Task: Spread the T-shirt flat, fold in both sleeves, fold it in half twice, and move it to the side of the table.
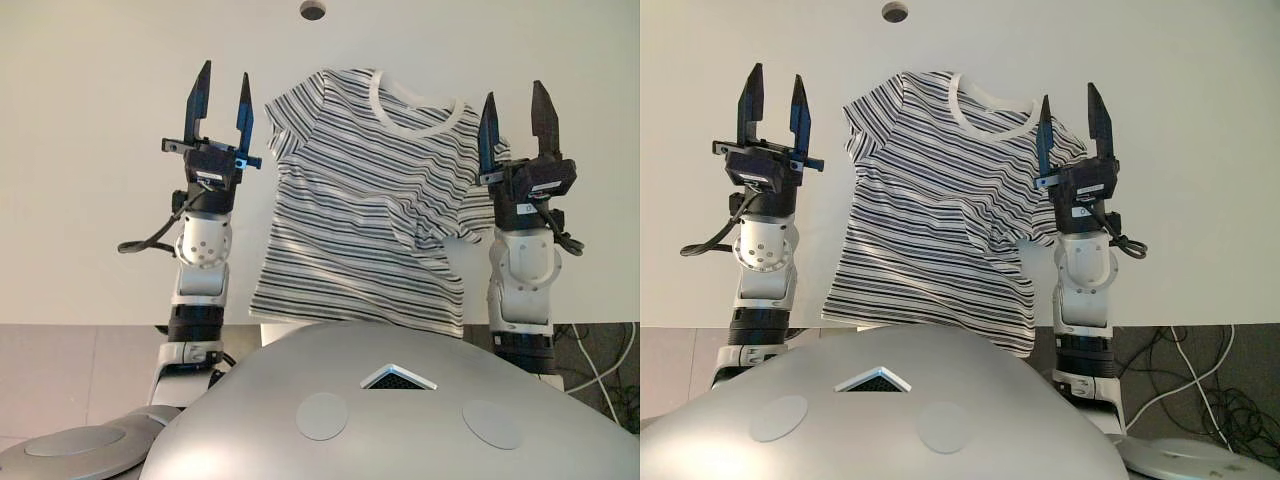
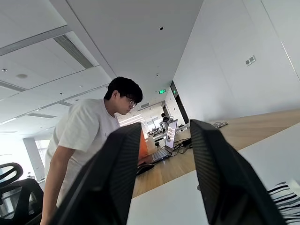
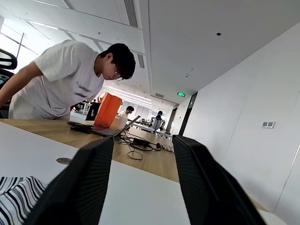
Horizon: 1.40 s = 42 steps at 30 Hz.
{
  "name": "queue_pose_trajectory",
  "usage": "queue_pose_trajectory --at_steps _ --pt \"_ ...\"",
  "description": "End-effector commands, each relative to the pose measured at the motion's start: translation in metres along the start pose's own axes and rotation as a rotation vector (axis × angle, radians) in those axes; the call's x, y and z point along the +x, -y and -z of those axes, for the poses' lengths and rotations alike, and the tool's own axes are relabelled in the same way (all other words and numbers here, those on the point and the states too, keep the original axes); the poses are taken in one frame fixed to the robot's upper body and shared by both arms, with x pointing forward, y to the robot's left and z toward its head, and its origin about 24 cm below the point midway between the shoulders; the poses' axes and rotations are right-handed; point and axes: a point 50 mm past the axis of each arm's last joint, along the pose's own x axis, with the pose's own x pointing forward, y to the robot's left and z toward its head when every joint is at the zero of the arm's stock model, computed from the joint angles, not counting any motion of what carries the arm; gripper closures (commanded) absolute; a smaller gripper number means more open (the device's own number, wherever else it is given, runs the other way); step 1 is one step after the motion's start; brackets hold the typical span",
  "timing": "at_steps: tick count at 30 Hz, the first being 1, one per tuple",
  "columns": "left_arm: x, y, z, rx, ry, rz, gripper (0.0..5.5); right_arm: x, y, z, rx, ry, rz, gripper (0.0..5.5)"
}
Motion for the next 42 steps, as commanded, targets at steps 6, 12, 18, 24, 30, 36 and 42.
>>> queue_pose_trajectory --at_steps 6,12,18,24,30,36,42 --pt "0.0 0.002 0.0 0.01 -0.002 0.033 3.61 0.004 0.003 0.001 -0.015 0.009 0.032 3.16" --pt "0.011 0.009 0.001 -0.015 0.021 0.015 3.61 -0.003 0.011 0.001 -0.028 0.001 0.066 3.16" --pt "0.012 0.007 0.001 0.003 0.019 -0.021 3.61 0.002 0.015 0.0 -0.037 0.013 0.045 3.16" --pt "0.019 0.004 0.001 0.026 0.037 0.034 3.61 0.003 0.013 0.001 -0.041 0.009 0.054 3.16" --pt "0.021 0.006 -0.001 0.025 0.046 0.061 3.61 0.003 0.009 0.002 -0.038 0.006 0.06 3.16" --pt "0.04 0.006 0.013 0.223 0.006 0.292 3.61 0.003 0.015 0.011 -0.111 -0.076 -0.009 3.16" --pt "0.108 0.028 0.045 0.746 0.075 0.769 3.61 0.005 0.048 0.039 -0.456 -0.287 -0.347 3.16"
